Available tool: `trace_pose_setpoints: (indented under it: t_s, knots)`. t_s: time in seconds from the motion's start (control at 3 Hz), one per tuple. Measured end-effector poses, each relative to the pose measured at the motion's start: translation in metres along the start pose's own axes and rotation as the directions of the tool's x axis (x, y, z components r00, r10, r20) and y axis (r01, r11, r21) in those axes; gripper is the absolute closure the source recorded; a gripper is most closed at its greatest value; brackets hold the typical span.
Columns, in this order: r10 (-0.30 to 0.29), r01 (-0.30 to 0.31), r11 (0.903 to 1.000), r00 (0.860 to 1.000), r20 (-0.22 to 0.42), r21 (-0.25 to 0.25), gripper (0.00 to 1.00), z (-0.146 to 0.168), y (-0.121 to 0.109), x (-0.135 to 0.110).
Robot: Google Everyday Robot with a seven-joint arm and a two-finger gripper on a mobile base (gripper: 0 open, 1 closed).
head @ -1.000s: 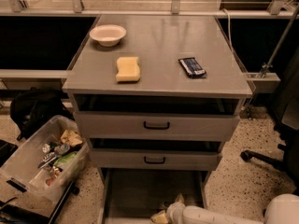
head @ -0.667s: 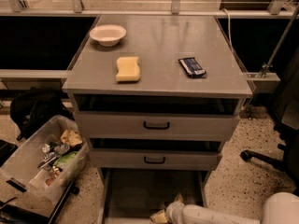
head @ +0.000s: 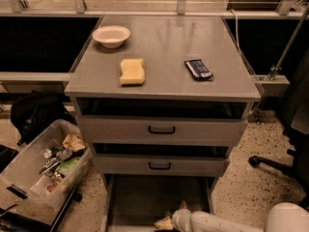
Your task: Pick water bottle from bottom drawer and place on counter
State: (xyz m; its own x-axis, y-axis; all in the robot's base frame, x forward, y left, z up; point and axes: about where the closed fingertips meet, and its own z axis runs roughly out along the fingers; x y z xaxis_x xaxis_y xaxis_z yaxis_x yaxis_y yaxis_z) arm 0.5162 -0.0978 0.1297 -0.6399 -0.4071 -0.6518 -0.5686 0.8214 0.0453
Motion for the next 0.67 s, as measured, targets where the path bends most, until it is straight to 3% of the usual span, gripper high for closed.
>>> trace_pose_setpoints:
  t_s: [0.33, 0.67]
  knots:
    - [0.000, 0.000, 1.0000, 1.000, 0.000, 0.000, 0.00, 0.0001, 0.0000, 0.0000]
    - [0.000, 0.000, 1.0000, 1.000, 0.000, 0.000, 0.19, 0.0001, 0.0000, 0.0000]
